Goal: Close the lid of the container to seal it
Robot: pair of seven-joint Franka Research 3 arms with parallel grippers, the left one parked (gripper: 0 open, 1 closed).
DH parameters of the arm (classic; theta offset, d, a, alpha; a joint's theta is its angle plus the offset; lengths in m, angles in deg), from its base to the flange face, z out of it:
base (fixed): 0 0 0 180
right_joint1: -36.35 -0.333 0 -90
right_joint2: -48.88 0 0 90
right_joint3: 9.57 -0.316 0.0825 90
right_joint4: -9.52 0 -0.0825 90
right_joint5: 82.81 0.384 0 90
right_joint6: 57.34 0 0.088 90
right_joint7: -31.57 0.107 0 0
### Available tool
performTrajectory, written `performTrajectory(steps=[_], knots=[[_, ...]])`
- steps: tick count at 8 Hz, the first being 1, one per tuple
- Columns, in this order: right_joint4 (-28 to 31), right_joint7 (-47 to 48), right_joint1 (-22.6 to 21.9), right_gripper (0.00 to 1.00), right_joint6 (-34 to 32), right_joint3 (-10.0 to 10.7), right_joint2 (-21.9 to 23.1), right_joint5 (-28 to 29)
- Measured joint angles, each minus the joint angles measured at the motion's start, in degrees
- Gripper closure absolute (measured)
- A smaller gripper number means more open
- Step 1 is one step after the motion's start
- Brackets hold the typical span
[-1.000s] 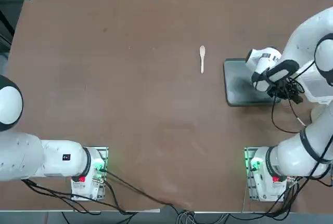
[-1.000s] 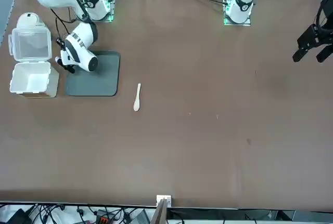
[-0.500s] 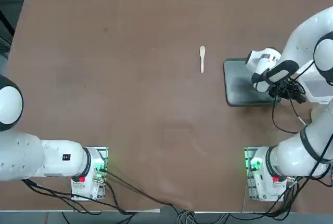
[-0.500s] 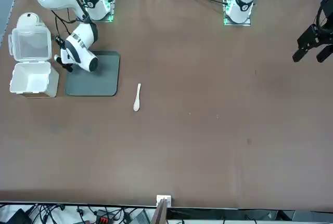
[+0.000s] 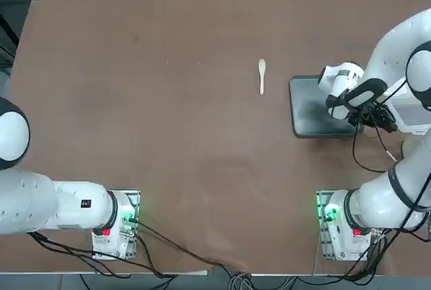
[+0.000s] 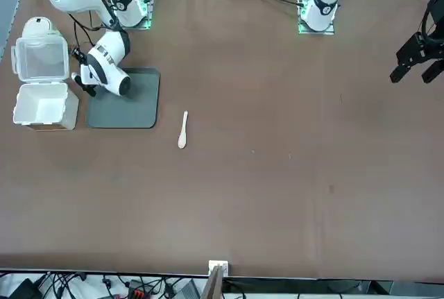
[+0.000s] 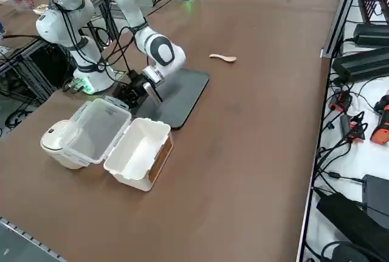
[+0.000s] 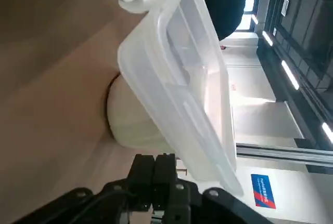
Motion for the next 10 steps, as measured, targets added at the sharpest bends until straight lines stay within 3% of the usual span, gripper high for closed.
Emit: performTrajectory(steps=[10], knots=[[-1.7, 0.4, -1.6, 0.98, -7.2, -0.2, -1.3, -9.0]])
